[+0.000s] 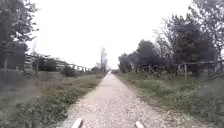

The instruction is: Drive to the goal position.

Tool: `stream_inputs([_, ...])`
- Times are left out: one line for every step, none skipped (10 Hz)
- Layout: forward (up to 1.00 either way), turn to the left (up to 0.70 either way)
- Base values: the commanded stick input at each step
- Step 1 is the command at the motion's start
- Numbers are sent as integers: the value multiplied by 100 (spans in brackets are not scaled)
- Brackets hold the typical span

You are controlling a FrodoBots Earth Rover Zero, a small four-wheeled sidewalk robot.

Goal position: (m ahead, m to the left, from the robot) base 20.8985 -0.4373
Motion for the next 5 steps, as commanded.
stream_inputs([50, 0])
stream_inputs([50, 0])
stream_inputs([50, 0])
stream_inputs([50, 0])
stream_inputs([50, 0])
